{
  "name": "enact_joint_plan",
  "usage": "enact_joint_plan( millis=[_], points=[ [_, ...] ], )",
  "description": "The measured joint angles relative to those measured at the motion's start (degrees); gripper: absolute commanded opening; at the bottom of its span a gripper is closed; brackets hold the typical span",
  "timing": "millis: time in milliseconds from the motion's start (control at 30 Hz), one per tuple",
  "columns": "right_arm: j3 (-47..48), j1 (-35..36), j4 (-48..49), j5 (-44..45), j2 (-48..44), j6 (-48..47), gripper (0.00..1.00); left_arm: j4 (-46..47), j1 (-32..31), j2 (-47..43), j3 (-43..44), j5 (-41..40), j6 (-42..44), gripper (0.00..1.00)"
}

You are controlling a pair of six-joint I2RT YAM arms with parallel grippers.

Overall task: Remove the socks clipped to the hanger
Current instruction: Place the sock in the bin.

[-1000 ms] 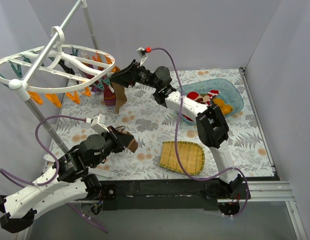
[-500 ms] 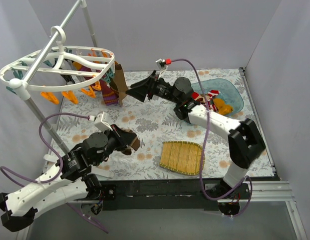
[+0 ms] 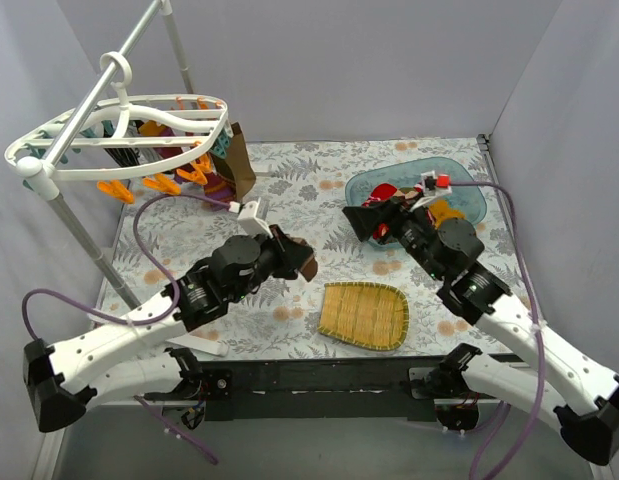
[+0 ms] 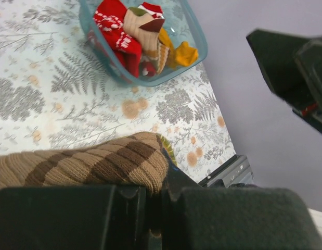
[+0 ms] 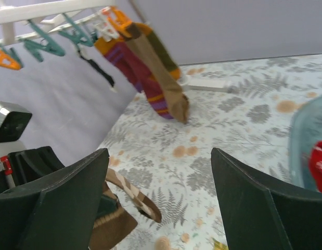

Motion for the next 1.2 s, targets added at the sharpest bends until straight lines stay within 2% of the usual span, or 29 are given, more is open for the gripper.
enact_joint_plan(
  millis=[233, 433, 833, 1200],
  points=[
    [0.55, 0.00, -18.12, 16.79, -16.04, -0.59, 0.89, 10.67, 0.00, 17.44, 10.16, 3.17, 5.99, 0.00],
    [5.60, -0.04, -27.04, 24.37, -24.11, -0.63, 0.89, 20.28, 0.00, 30.56, 19.39, 5.60, 11.08, 0.00],
    [12.57, -0.04, -37.90, 27.04, -27.87, -0.57, 0.88, 34.23, 0.00, 56.35, 38.25, 7.72, 20.79, 0.00],
    [16.85, -0.04, -44.33, 28.83, -29.92, -0.57, 0.88, 39.36, 0.02, 79.52, 63.47, 12.79, 26.47, 0.03]
  ],
)
